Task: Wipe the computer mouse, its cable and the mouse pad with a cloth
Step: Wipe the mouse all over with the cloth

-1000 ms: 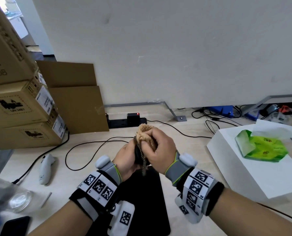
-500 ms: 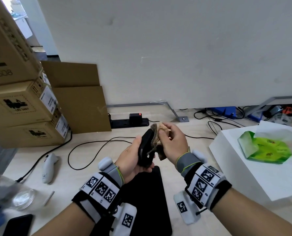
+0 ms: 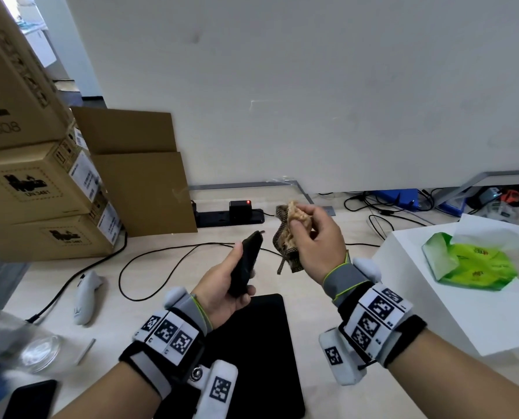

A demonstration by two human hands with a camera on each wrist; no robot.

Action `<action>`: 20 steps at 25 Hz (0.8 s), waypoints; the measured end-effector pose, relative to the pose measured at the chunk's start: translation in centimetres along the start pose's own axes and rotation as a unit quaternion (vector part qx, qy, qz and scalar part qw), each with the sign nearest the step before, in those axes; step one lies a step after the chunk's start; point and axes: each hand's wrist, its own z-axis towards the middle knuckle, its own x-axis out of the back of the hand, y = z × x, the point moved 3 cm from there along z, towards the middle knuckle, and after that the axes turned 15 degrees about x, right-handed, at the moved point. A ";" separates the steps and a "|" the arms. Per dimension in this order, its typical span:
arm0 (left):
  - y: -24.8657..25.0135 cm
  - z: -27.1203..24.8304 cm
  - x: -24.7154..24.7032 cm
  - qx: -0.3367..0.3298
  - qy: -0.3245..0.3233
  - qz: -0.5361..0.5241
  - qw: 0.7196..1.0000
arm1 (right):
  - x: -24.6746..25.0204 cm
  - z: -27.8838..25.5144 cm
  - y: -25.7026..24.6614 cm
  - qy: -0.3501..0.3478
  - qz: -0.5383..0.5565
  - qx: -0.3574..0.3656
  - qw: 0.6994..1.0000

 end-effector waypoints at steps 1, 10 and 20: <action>-0.2 0.0 -0.1 0.004 0.002 -0.007 1.000 | -0.4 -0.2 -0.4 -0.020 -0.002 0.016 1.000; 0.3 -1.0 -0.7 -0.053 -0.008 -0.013 0.999 | -2.7 -4.1 -1.9 -0.154 -0.069 0.144 0.975; -0.4 -1.8 -1.1 0.006 -0.086 0.032 0.996 | -1.3 -0.8 -0.5 -0.077 -0.062 0.024 0.995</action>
